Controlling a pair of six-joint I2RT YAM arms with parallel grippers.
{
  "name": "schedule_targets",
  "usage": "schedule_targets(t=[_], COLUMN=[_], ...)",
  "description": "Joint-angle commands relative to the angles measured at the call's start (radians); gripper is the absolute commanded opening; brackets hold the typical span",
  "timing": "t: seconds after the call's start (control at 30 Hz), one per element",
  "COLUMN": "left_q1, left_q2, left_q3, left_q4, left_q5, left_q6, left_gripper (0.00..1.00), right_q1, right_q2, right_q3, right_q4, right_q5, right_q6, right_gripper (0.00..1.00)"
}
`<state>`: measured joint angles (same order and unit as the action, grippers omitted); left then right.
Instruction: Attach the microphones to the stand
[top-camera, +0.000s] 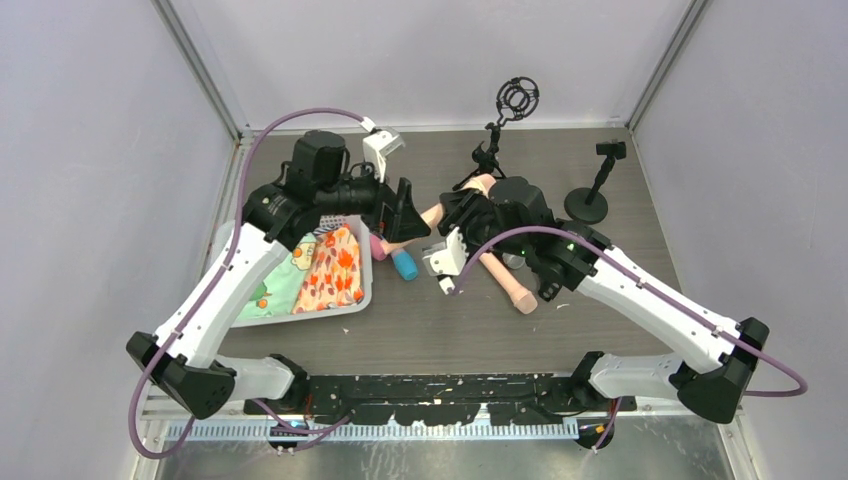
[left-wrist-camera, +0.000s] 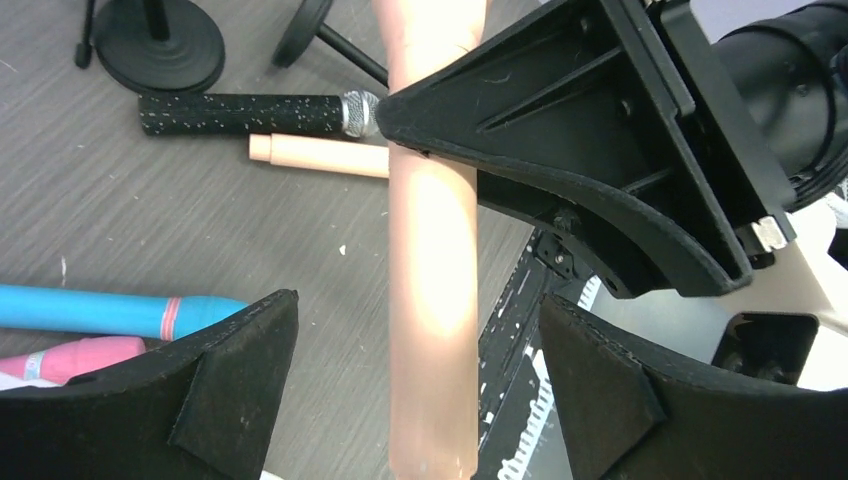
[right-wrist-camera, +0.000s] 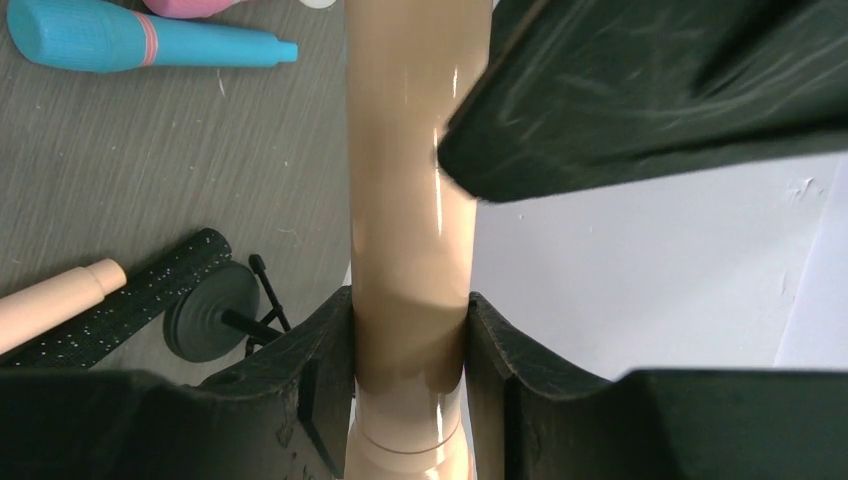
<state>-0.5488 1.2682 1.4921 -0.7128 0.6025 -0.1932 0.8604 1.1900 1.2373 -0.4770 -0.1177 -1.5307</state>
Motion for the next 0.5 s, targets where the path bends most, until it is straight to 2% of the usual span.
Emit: schedule_targets(t=[0.0, 0.13, 0.27, 0.3, 0.47], left_q1=[-0.034, -0.050, -0.053, -0.055, -0.062], left_q2=[0.011, 0.021, 0.034, 0.037, 0.047], left_q3=[0.010, -0.001, -0.003, -0.004, -0.009], left_q4=[-0.020, -0.021, -0.020, -0.020, -0.016], left_q5=[-0.003, -0.031, -0.031, -0.026, -0.013], left_q6=[0.032, 0.035, 0.035, 0.037, 0.037], left_gripper=[0.90, 0.84, 0.73, 0.67, 0.56], right_q1=[0.011, 0.016, 0.022, 0.025, 0.027], right_q2=[0.002, 0.004, 0.006, 0.007, 0.007], right_q3=[0.063, 0.073, 0.077, 0.078, 0.075], right_q4=[0.056, 0.063, 0.064, 0.064, 0.081], right_q5=[-0.008, -0.021, -0.028, -0.033, -0.034], right_q6=[-0.062, -0.069, -0.075, -0.078, -0.078], right_gripper=[0.01, 0.01, 0.02, 0.04, 0.08])
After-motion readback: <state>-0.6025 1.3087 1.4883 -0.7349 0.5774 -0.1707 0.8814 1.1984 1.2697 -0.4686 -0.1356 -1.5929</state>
